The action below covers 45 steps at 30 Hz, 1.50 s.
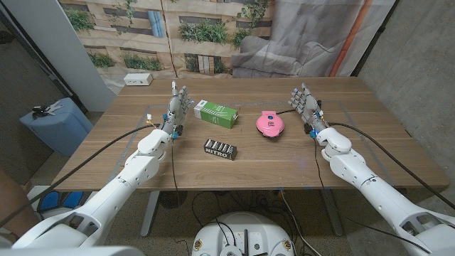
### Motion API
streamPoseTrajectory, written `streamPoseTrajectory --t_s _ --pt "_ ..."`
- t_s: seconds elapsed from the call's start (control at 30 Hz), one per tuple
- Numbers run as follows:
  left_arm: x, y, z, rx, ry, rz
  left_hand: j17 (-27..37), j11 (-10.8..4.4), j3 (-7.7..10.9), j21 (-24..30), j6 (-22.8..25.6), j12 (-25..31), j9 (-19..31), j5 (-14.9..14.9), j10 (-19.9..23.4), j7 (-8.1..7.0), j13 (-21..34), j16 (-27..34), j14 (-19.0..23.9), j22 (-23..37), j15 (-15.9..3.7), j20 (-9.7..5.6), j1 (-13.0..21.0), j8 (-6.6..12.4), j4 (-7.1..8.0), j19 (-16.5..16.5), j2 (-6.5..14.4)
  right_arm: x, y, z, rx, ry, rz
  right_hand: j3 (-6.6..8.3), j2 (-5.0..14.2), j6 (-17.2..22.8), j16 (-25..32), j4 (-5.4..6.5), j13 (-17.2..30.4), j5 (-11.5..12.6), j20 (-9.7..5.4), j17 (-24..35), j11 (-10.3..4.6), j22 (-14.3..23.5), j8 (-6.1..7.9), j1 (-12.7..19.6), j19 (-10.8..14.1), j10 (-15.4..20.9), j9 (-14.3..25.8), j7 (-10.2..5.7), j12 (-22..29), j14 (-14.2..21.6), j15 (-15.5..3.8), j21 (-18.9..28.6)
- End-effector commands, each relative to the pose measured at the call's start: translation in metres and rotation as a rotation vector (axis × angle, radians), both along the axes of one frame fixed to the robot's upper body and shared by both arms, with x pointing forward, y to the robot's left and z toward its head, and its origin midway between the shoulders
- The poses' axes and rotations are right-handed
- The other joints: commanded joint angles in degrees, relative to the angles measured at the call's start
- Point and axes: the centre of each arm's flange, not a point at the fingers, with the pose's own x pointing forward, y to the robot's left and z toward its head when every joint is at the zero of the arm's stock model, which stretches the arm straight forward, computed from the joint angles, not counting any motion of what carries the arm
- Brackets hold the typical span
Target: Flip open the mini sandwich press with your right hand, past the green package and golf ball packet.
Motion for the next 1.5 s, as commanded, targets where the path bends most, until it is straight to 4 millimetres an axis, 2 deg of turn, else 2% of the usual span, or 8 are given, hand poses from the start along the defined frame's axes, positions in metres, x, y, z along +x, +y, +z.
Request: streamPoseTrajectory --t_s 0.03,0.23,0.5,1.1,1.5 --pt "0.0 0.0 0.0 -0.001 0.0 0.0 0.2 0.01 -0.42 0.3 -2.0 0.4 0.2 0.2 -0.4 -0.44 0.1 0.4 -0.4 0.1 -2.14 -0.2 0.0 0.29 0.04 0.2 3.0 -0.001 -0.001 0.01 -0.036 -0.047 0.005 0.34 0.01 0.4 0.2 0.02 0.2 0.2 -0.12 0.1 0.08 0.1 0.21 0.4 0.3 0.3 0.2 -0.1 0.4 0.3 -0.09 0.2" --pt "0.0 0.0 0.0 -0.001 0.0 0.0 0.2 0.06 -0.42 0.3 -1.9 0.4 0.2 0.3 -0.2 -0.44 0.1 0.4 -0.4 0.1 -2.07 -0.19 0.0 0.3 0.04 0.2 3.0 -0.002 -0.002 0.016 -0.098 -0.088 -0.016 0.42 -0.06 0.2 0.2 -0.08 0.0 0.2 -0.25 -0.1 0.12 0.1 0.15 0.4 0.0 0.2 0.2 -0.2 0.4 0.1 -0.33 0.2" --pt "0.0 0.0 0.0 -0.001 0.0 0.0 0.2 0.01 -0.41 0.3 -1.9 0.4 0.2 0.3 -0.3 -0.44 0.1 0.4 -0.4 0.1 -2.1 -0.2 0.0 0.3 0.03 0.2 3.0 -0.01 -0.002 0.013 -0.147 -0.133 -0.041 0.62 -0.13 -0.1 0.2 -0.4 -0.2 0.3 -0.45 -0.5 -0.17 0.1 0.09 0.6 -0.4 0.1 0.2 -0.42 0.4 0.1 -0.55 0.1" --pt "0.0 0.0 0.0 0.0 0.0 0.0 0.2 -0.08 -0.41 0.3 -1.9 0.4 0.2 0.3 -0.4 -0.44 0.1 0.4 -0.4 0.1 -2.14 -0.21 0.0 0.3 0.04 0.2 3.0 -0.057 -0.009 0.001 -0.364 -0.17 -0.217 1.09 -0.5 -1.1 -0.1 -1.35 -0.6 0.2 -0.91 -1.6 -0.17 0.1 -0.11 1.3 -1.5 -1.0 0.1 -0.59 0.2 -0.8 -0.76 0.0" --pt "0.0 0.0 0.0 0.0 0.0 0.0 0.2 0.03 -0.41 0.3 -1.9 0.4 0.2 0.3 -0.4 -0.44 0.1 0.4 -0.4 0.1 -2.09 -0.18 0.0 0.29 0.04 0.1 3.0 -0.083 -0.005 0.001 -0.577 -0.286 -0.307 1.42 -0.88 -1.9 -0.1 -2.29 -0.8 0.1 -1.13 -2.3 -0.77 0.1 -0.2 2.1 -2.0 -1.9 0.1 -1.04 0.1 -1.1 -1.15 0.0"
